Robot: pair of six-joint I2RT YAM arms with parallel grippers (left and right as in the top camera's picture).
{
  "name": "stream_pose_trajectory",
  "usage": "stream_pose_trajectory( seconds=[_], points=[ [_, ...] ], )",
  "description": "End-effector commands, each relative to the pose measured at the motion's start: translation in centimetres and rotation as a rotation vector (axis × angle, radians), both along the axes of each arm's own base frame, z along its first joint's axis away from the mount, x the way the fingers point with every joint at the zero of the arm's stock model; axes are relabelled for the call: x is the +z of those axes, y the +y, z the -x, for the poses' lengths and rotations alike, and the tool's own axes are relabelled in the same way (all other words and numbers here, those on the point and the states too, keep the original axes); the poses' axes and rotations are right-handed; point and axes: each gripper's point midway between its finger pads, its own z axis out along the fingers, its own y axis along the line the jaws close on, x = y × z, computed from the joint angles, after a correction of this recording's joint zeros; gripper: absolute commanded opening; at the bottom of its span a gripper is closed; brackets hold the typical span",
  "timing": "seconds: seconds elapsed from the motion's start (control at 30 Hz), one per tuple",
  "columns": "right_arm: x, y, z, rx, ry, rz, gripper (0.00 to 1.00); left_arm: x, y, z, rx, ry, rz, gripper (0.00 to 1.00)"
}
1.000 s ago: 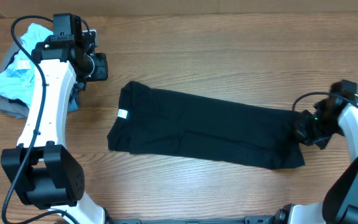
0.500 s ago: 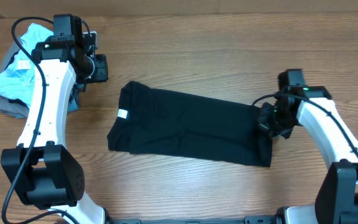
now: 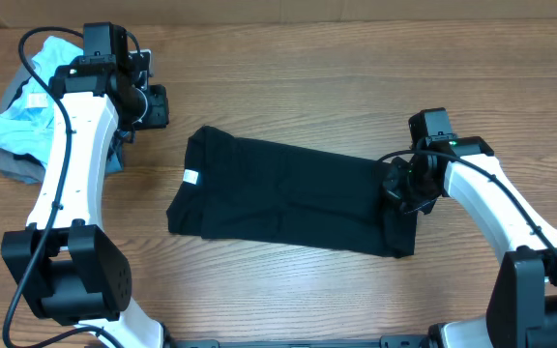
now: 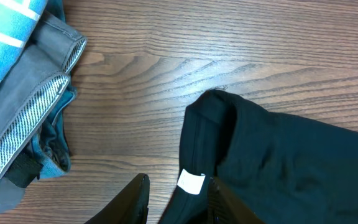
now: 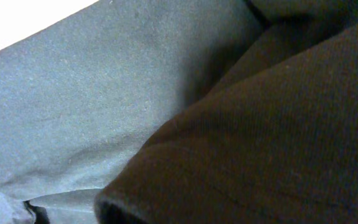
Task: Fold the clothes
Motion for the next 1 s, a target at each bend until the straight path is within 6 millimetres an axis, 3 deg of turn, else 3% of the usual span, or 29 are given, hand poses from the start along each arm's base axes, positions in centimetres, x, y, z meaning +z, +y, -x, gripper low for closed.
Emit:
stream_pose_trajectory(
  seconds=[0.0,0.4,0.47,0.53,0.73,0.83,0.97],
  points=[
    [-0.3,0.6,0.3,-0.002,0.014,-0.013,0.05,0.5,-0.1,-0.3,-0.022,-0.013,0.009,0.34],
    [-0.2,3.1,0.3,-0.003,0.007,-0.031,0.08,0.5,-0.1,-0.2,-0.022,-0.011,0.009,0.34],
    [-0.2,3.2,0.4,0.002,0.008,-0.031,0.20,0.5,-0.1,-0.2,-0.022,-0.009,0.009,0.34],
    [-0.1,3.5,0.5,0.010,0.011,-0.040,0.42,0.4,-0.1,-0.2,-0.022,-0.008,0.009,0.34],
    [1.0,4.6,0.6,0.100,-0.020,-0.098,0.42,0.5,-0.1,-0.2,-0.023,-0.009,0.009,0.34],
    [2.9,4.5,0.2,0.152,-0.080,-0.098,0.42,0.4,-0.1,-0.2,-0.023,-0.008,0.008,0.34],
    [5.2,2.9,0.0,0.124,-0.143,-0.049,0.42,0.4,-0.1,-0.2,-0.023,-0.008,0.008,0.35]
  ],
)
